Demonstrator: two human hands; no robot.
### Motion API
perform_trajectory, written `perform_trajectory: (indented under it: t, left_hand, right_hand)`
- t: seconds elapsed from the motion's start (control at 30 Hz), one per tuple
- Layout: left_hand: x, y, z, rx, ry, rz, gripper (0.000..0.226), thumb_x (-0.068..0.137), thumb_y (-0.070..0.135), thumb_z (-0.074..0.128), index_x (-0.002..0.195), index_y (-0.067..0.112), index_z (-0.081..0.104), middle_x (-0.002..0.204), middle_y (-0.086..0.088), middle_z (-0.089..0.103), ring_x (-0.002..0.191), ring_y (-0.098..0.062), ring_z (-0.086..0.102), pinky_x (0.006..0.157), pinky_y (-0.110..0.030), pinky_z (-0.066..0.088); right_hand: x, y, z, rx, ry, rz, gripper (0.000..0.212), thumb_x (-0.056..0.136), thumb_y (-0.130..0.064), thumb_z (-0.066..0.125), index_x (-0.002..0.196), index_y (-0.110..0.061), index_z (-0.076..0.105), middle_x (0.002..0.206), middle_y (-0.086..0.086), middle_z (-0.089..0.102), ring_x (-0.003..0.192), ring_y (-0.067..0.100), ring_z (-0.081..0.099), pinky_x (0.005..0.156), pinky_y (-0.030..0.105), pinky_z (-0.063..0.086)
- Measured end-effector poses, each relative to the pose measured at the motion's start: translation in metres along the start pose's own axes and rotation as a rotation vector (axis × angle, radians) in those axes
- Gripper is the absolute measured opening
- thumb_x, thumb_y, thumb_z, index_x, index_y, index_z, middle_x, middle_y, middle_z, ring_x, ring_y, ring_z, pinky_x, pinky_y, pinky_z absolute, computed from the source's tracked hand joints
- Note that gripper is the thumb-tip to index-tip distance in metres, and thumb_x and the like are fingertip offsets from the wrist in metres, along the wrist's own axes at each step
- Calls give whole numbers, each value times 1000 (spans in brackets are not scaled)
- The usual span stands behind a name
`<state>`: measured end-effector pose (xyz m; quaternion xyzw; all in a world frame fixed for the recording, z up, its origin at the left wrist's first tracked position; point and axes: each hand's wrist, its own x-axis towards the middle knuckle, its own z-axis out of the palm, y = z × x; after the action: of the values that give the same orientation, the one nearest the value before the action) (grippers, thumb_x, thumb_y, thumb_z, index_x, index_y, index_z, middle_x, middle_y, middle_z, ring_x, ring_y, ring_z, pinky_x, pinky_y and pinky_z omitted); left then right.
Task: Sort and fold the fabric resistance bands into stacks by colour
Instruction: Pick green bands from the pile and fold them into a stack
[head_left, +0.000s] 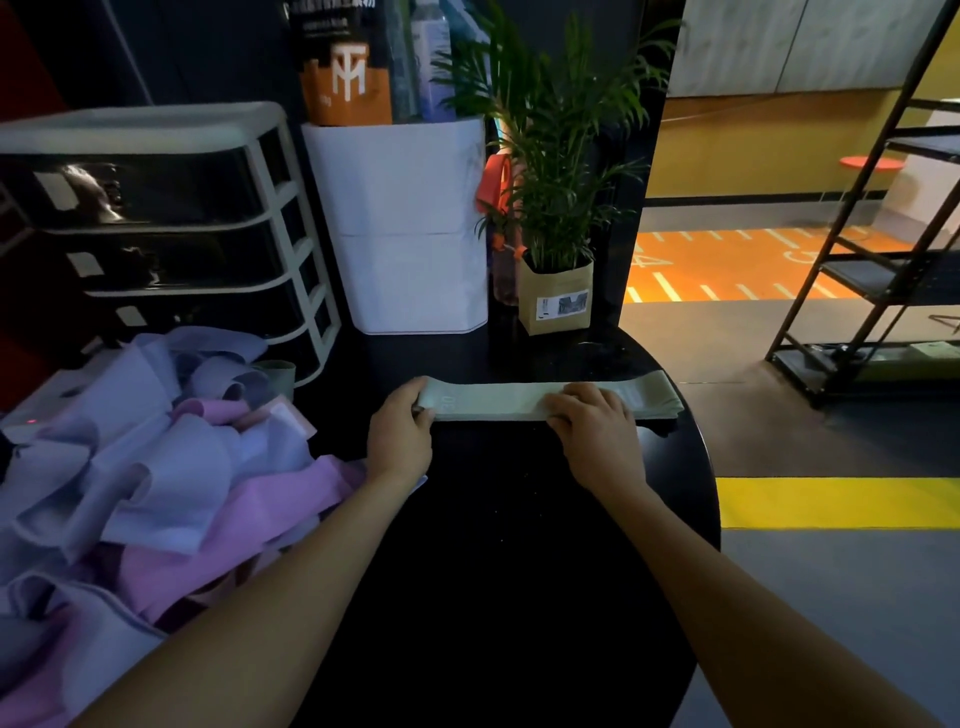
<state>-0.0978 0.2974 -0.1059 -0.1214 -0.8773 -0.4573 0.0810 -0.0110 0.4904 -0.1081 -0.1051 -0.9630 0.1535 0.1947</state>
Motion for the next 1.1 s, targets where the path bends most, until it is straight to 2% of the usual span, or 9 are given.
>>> perform_trajectory:
  t: [0.07, 0.2, 0.3, 0.53, 0.63, 0.73, 0.87, 1.0, 1.1]
  left_hand:
    - [1, 1, -3, 6, -29, -12, 39, 93, 4, 50, 132, 13, 52, 130, -3, 57, 116, -16, 52, 88, -14, 33]
    - [4, 13, -14, 63, -85, -8, 43, 95, 12, 50, 137, 9, 43, 141, -9, 44, 127, -23, 45, 101, -21, 30]
    - [11, 25, -32, 100, -88, 48, 41, 93, 13, 51, 134, 9, 46, 140, -9, 44, 124, -23, 47, 100, -23, 32]
    - [33, 37, -114, 257, -38, 133, 35, 88, 12, 56, 123, 11, 55, 130, -9, 51, 117, -24, 52, 98, -30, 40]
    - [42, 24, -158, 281, 10, 109, 33, 86, 11, 61, 119, 9, 59, 125, -11, 56, 114, -26, 55, 97, -30, 41]
    - [51, 3, -194, 319, 33, 47, 35, 85, 13, 63, 120, 7, 58, 127, -11, 57, 117, -26, 53, 98, -30, 40]
    - [60, -32, -227, 407, 59, -29, 38, 86, 23, 61, 122, 11, 56, 126, -11, 55, 114, -28, 53, 95, -34, 42]
    - [67, -65, -237, 444, 22, -39, 38, 83, 38, 61, 114, 17, 60, 119, -7, 61, 107, -27, 58, 91, -39, 48]
    - [66, -75, -236, 447, 29, -57, 44, 89, 31, 60, 129, 14, 52, 131, -9, 51, 119, -28, 49, 97, -35, 40]
  right_hand:
    - [0, -1, -1, -4, -9, 0, 29, 96, -26, 46, 121, -22, 60, 128, -1, 52, 122, 23, 42, 107, 35, 26]
    - [0, -8, -6, -18, -39, 16, 32, 96, -24, 46, 126, -22, 56, 135, 1, 47, 127, 23, 38, 111, 38, 21]
    - [6, -29, -11, 9, -59, 0, 38, 95, -20, 49, 133, -22, 50, 137, 1, 42, 129, 22, 35, 112, 38, 20]
    - [37, -127, -13, 172, -31, -92, 37, 91, -16, 54, 127, -18, 55, 128, 7, 48, 121, 30, 41, 98, 41, 34]
    - [51, -165, -9, 223, -67, -137, 36, 89, -16, 56, 125, -15, 57, 125, 10, 49, 117, 32, 46, 94, 42, 42]
    - [66, -197, 4, 283, -122, -169, 35, 89, -15, 57, 124, -11, 57, 122, 14, 50, 114, 34, 48, 95, 42, 43]
    - [88, -231, 32, 339, -213, -169, 36, 87, -15, 61, 122, -8, 58, 121, 16, 53, 108, 33, 56, 94, 32, 43]
    - [106, -250, 64, 378, -297, -118, 35, 86, -21, 63, 118, -5, 59, 117, 18, 57, 102, 33, 58, 86, 32, 45]
    - [115, -255, 85, 377, -342, -75, 30, 87, -18, 58, 112, -2, 59, 115, 23, 59, 102, 33, 59, 82, 30, 45]
